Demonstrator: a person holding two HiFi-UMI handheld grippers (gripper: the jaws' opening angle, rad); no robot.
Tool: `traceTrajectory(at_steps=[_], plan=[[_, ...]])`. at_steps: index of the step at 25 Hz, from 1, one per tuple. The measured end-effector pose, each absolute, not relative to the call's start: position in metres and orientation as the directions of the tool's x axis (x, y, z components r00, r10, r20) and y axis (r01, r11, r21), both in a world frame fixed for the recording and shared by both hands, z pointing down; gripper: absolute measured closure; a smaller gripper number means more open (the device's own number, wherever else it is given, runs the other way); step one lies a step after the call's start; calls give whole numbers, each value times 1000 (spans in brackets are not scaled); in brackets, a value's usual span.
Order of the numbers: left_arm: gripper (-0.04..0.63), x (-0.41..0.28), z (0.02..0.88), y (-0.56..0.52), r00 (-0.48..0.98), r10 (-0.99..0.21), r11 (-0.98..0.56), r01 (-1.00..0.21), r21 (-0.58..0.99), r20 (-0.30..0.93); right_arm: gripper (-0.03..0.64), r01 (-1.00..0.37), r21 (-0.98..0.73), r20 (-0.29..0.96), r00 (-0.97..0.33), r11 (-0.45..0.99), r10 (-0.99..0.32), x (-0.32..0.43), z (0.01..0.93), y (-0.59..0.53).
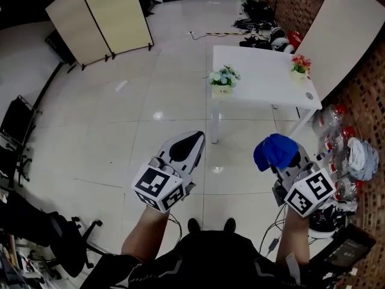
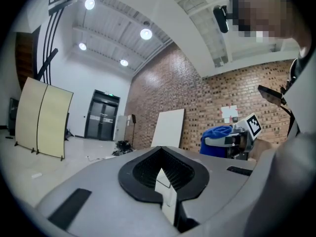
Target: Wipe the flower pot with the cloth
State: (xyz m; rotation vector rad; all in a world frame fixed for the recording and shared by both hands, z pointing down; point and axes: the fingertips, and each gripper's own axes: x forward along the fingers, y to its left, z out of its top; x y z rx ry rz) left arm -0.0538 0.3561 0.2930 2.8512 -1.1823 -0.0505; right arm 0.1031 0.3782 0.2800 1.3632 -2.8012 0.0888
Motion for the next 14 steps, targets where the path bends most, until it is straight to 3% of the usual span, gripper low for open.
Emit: traceTrajectory(at_steps=[14], plan=[[592,-56,280,390,708,-706,-705,-706,66,28,528,-801,-28,58,-599,598,-799,99,258,395]])
